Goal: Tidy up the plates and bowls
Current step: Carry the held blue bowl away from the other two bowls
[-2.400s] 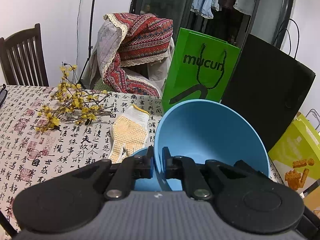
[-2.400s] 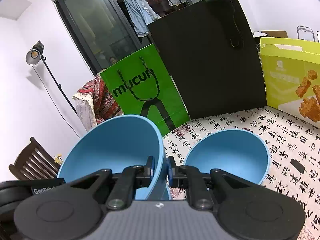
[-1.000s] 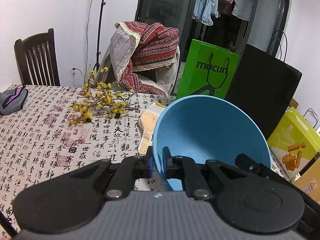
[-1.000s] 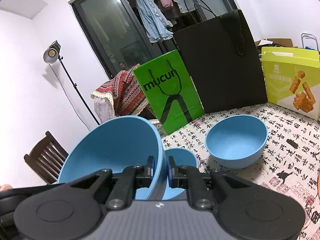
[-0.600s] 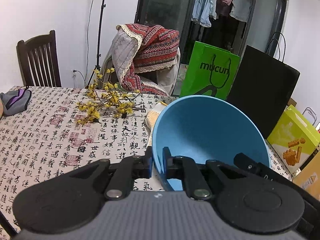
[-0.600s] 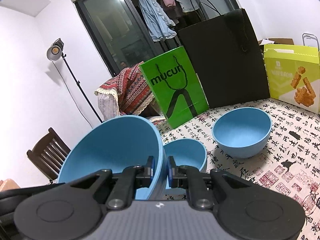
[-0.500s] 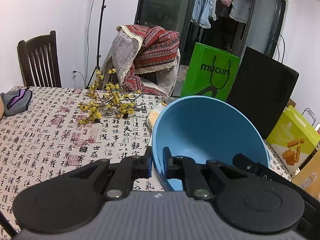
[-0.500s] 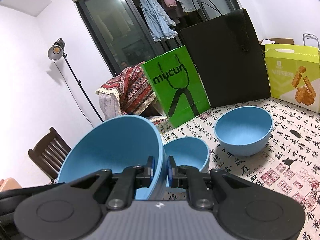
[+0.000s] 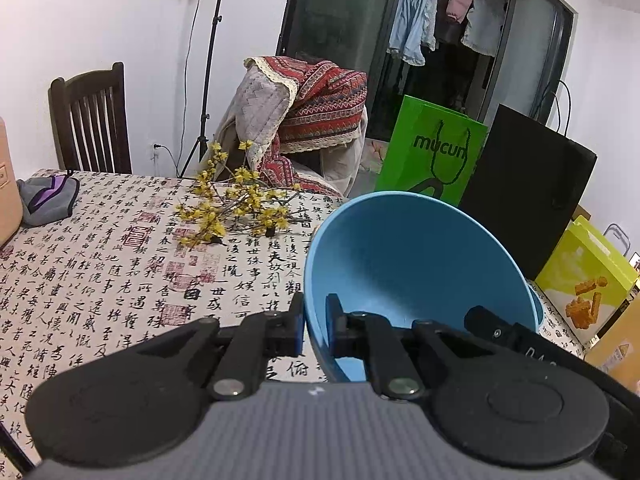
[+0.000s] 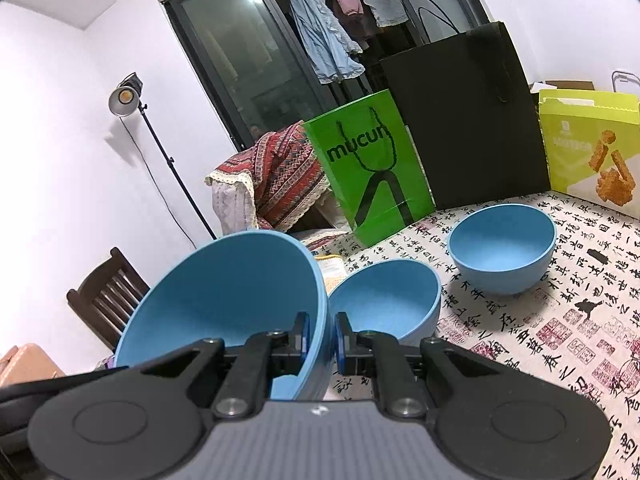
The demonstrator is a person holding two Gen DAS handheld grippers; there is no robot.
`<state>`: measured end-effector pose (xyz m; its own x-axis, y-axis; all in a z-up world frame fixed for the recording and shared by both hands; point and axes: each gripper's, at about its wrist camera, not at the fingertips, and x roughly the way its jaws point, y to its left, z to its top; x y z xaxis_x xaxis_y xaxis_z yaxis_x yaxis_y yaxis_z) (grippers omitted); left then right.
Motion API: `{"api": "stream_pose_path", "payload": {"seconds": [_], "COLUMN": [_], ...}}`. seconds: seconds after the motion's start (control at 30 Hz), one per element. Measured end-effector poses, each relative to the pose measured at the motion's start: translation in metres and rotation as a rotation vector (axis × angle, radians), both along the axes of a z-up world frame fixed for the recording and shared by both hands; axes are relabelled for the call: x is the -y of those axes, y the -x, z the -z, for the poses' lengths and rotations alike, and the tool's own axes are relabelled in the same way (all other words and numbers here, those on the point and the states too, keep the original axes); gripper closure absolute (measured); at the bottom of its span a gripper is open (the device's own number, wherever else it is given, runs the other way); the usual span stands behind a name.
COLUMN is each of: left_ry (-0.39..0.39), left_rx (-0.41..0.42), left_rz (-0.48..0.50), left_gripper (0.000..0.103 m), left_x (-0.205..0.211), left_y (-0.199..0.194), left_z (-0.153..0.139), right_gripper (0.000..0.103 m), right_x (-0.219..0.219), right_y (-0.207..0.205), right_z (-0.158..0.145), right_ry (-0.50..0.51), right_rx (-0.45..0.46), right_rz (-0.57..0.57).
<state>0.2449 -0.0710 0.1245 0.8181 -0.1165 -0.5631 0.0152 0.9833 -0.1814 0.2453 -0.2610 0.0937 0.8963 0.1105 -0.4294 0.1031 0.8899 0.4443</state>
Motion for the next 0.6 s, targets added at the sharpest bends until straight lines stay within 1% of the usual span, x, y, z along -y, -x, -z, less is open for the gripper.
{"api": "stream_pose_path", "payload": {"seconds": [0.27,0.6], "left_ry": [-0.009,0.004], "left_rx": [0.003,0.007], "left_rz": [-0.010,-0.025], "left_gripper": [0.093,0.093], "left_x": [-0.017,-0.039], "left_y": [0.011,0.022], "left_z": [0.003,0.004], "right_gripper": [0.091,0.091], "right_x": [-0.018,-0.038], "right_y": [0.007,0.016], "right_z": [0.000,0.003], "right_ry": [0.000,0.010], "right_rx": [-0.002,-0.008], "right_rz": [-0.014,-0.039]}}
